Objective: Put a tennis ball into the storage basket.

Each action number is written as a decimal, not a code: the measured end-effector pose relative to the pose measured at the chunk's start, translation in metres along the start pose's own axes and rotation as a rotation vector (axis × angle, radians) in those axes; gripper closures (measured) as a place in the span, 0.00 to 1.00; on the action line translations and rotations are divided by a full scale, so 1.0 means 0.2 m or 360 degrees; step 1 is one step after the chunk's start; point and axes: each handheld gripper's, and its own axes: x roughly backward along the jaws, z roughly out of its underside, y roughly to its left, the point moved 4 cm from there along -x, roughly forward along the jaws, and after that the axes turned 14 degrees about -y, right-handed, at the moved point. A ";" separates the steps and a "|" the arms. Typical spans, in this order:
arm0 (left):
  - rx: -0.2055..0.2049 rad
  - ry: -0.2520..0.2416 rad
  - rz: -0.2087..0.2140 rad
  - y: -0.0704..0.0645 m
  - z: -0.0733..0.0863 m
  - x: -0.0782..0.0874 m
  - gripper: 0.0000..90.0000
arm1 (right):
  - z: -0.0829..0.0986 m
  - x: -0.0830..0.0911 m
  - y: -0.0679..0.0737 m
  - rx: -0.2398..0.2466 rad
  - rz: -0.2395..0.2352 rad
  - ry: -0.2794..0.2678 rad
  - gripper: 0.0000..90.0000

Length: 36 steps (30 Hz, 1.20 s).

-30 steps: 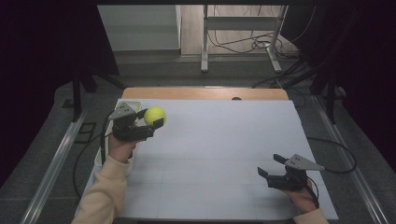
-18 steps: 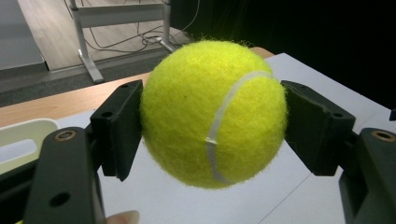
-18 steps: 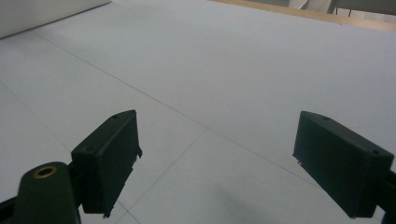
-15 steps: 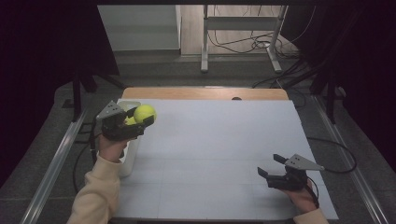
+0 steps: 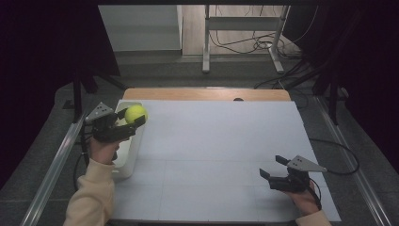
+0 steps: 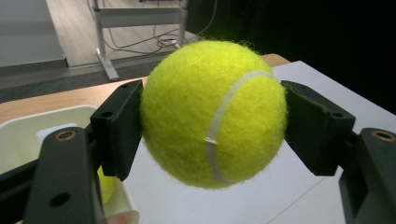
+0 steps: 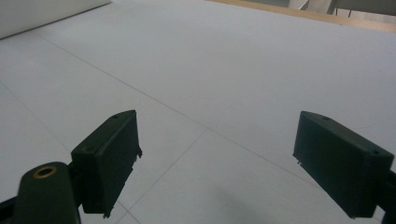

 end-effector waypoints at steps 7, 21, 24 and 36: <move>0.0014 -0.0011 -0.0070 0.07 0.00 0.04 0.29 | 0.00 0.00 0.00 0.0002 -0.0001 0.0002 0.16; 0.0063 0.0013 -0.0183 0.20 0.03 0.09 0.29 | 0.00 0.00 0.00 0.0004 0.0003 0.0007 0.16; 0.0061 0.0026 -0.0199 0.21 0.05 0.09 0.29 | 0.00 0.00 0.00 0.0005 0.0003 0.0007 0.16; 0.0051 0.0101 -0.0221 0.23 0.09 0.09 0.29 | 0.00 0.00 0.00 0.0007 0.0004 0.0009 0.16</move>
